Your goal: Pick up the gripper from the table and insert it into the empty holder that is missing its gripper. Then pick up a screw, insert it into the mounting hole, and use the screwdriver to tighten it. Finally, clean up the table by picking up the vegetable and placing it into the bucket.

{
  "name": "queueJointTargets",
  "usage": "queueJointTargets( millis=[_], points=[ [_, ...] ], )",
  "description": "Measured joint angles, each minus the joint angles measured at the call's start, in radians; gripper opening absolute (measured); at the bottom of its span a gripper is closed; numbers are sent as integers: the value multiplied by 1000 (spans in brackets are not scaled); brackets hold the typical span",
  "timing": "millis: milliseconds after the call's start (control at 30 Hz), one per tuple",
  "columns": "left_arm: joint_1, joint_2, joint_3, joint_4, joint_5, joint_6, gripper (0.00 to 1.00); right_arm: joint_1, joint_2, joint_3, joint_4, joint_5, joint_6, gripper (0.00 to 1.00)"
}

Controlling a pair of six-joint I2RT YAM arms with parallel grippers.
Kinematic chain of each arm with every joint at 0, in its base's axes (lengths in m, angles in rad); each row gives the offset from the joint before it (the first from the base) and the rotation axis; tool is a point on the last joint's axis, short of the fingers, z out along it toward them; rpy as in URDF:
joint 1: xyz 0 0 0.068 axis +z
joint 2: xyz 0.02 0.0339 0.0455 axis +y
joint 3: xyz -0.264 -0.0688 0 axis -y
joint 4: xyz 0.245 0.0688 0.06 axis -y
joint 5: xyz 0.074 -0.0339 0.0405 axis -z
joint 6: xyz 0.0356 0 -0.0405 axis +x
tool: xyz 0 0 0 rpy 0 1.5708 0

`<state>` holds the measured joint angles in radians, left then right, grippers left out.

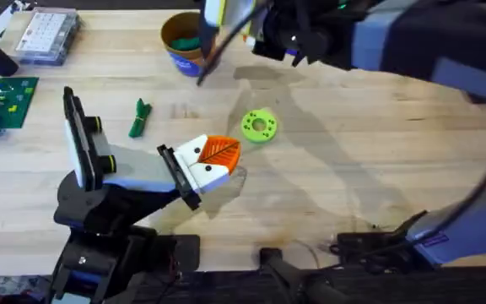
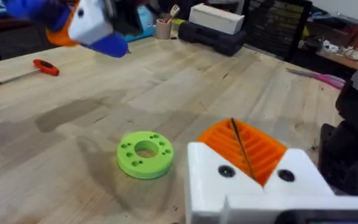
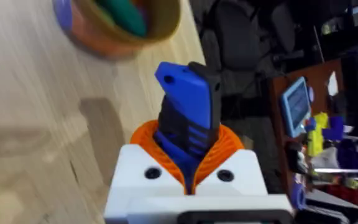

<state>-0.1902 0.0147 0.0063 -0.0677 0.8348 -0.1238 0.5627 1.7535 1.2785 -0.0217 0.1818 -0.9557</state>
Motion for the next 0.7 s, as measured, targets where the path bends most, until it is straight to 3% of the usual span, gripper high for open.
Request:
queueJointTargets(
  millis=[267,700],
  points=[
    [0,0,0,0,0,0,15,-55,142,0,1,68,-212,26],
    [0,0,0,0,0,0,15,-111,281,0,22,82,-320,26]
  ],
)
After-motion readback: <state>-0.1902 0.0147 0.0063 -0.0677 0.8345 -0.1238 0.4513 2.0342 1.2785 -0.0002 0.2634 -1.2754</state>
